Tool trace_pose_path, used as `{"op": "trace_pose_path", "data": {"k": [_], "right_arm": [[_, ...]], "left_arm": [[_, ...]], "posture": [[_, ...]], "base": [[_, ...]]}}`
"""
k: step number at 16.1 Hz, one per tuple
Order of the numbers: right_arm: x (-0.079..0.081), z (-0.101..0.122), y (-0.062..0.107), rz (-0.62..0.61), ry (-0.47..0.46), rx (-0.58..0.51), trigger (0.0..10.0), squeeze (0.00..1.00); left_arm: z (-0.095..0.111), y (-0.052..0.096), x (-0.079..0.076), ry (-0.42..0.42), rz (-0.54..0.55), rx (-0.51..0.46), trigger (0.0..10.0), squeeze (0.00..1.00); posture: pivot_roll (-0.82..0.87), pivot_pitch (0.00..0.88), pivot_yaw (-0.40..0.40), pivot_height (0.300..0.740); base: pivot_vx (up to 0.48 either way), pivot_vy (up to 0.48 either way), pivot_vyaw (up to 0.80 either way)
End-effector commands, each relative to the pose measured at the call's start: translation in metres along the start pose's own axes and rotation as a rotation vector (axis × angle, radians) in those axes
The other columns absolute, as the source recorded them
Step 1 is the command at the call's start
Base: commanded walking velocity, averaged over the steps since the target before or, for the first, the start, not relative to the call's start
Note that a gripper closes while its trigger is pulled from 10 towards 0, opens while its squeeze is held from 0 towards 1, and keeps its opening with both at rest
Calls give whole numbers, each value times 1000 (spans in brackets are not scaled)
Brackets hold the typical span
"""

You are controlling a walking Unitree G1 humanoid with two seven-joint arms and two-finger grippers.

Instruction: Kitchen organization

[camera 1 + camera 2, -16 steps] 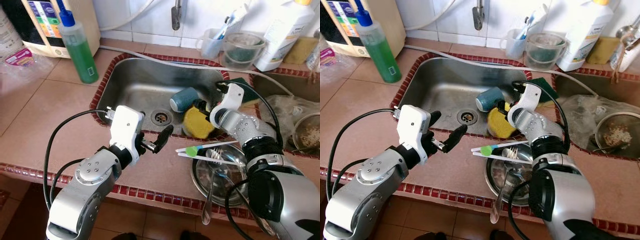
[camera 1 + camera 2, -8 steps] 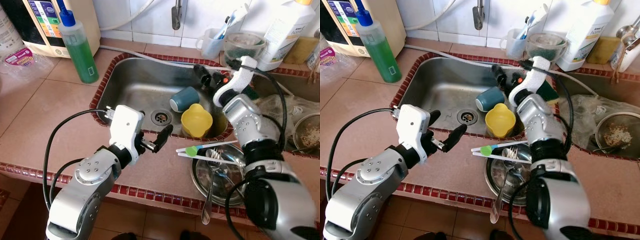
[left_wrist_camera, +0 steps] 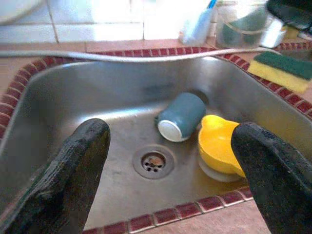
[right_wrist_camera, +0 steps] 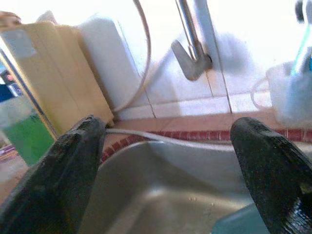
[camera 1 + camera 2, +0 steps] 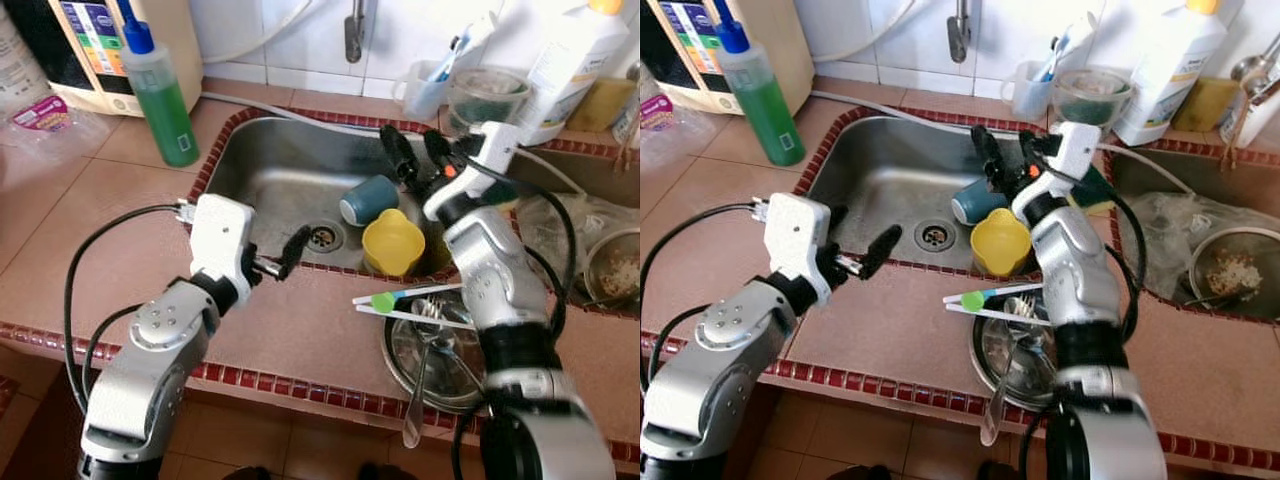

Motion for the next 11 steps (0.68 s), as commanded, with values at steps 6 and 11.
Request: {"op": "trace_pose_path", "data": {"k": [6,11], "right_arm": [[-10,-3,35,-86,198,44,10000,0],[-9,5,52,-137,257,-18,10000,0]], "left_arm": [[-8,-1,25,-13,115,-44,10000,0],[-10,4,44,-17,202,-89,10000,0]], "posture": [[-58,59,-7,740],[-73,41,5,740]], "base": [[0,0,0],[0,0,0]]}}
Point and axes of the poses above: a point about 5 cm out from each wrist's last joint towards the gripper, its own y axis pointing back from the gripper into the wrist, its own z axis along the axis of the wrist's last joint, x = y × z, the point moved 2 cm from there along -y, pointing out of the wrist towards the gripper, and after that the axes turned 4 degrees about -y, right-handed, at the moved point
